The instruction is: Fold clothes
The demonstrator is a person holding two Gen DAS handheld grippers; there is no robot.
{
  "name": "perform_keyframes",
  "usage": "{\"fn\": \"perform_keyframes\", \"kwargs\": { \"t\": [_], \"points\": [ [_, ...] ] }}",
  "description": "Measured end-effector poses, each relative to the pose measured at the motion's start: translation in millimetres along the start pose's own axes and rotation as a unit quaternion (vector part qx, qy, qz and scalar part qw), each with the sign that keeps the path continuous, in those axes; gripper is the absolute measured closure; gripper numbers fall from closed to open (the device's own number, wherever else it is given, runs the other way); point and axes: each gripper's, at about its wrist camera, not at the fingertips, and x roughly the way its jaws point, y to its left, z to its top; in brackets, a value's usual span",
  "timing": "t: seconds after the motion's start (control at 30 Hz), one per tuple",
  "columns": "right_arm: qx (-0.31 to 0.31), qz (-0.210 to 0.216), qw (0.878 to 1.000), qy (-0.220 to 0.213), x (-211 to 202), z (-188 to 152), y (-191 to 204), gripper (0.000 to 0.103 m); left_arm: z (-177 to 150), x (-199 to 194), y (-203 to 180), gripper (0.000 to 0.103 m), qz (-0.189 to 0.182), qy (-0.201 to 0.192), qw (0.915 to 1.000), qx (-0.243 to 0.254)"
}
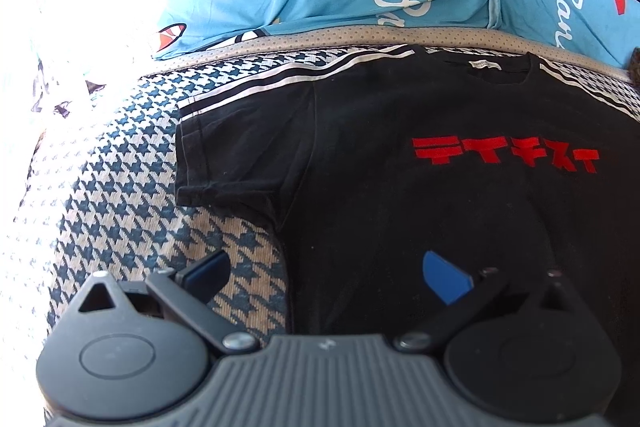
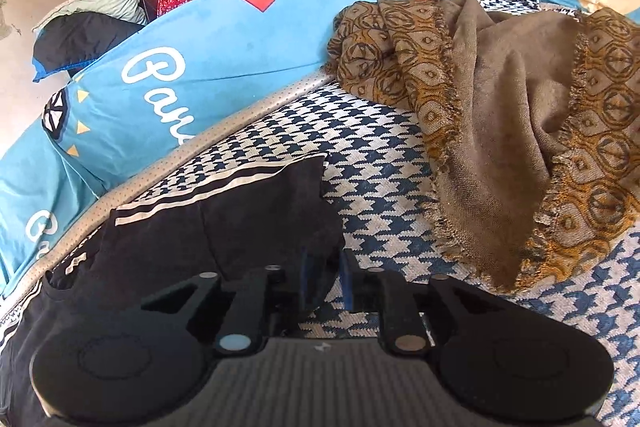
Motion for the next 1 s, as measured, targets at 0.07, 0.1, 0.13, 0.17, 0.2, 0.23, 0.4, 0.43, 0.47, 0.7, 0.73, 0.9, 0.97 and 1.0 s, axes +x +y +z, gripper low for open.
{"fn": "perform_keyframes", "kwargs": {
  "t": [0.07, 0.1, 0.13, 0.17, 0.2, 0.23, 0.4, 0.43, 0.47, 0.7, 0.73, 0.9, 0.97, 1.0],
  "points": [
    [-0.013, -0.007, 1.0, 0.005, -7, -3, 2, 0.076, -9, -4, 2, 0.0, -0.013, 0.004, 0.9999, -0.007],
    [-0.02, -0.006, 1.0, 0.013, -10, -5, 2, 0.076, -14, -5, 3, 0.0, -0.02, 0.006, 0.9997, -0.009],
    [-0.025, -0.004, 1.0, 0.018, -13, -6, 2, 0.076, -18, -8, 2, 0.0, -0.024, 0.006, 0.9996, -0.009],
    [-0.027, 0.0, 0.999, 0.023, -17, -8, 1, 0.076, -23, -10, 1, 0.0, -0.027, 0.005, 0.9996, -0.007],
    [-0.029, 0.003, 0.999, 0.027, -21, -10, 1, 0.076, -28, -13, -1, 0.0, -0.029, 0.002, 0.9996, -0.004],
    [-0.029, 0.007, 0.999, 0.031, -26, -12, 0, 0.076, -32, -16, -3, 0.0, -0.028, -0.001, 0.9996, 0.001],
    [-0.036, 0.017, 0.998, 0.051, -47, -23, -3, 0.073, -51, -29, -8, 0.0, -0.033, -0.02, 0.9991, 0.019],
    [-0.039, 0.017, 0.998, 0.056, -50, -26, -4, 0.07, -55, -31, -8, 0.0, -0.033, -0.022, 0.999, 0.021],
    [-0.044, 0.018, 0.997, 0.061, -54, -29, -4, 0.069, -59, -33, -9, 0.0, -0.033, -0.024, 0.9989, 0.023],
    [-0.069, 0.03, 0.993, 0.089, -83, -53, -11, 0.068, -83, -47, -6, 0.0, -0.039, -0.036, 0.9984, 0.019],
    [-0.073, 0.033, 0.993, 0.092, -87, -56, -12, 0.068, -86, -50, -5, 0.0, -0.041, -0.037, 0.9983, 0.017],
    [-0.09, 0.045, 0.989, 0.11, -103, -75, -17, 0.068, -101, -65, 1, 0.0, -0.05, -0.049, 0.9976, 0.005],
    [-0.095, 0.055, 0.987, 0.115, -108, -82, -18, 0.068, -108, -72, 2, 0.0, -0.055, -0.055, 0.9969, 0.004],
    [-0.099, 0.059, 0.986, 0.116, -110, -85, -17, 0.068, -111, -75, 2, 0.0, -0.057, -0.058, 0.9967, 0.005]
  ]
}}
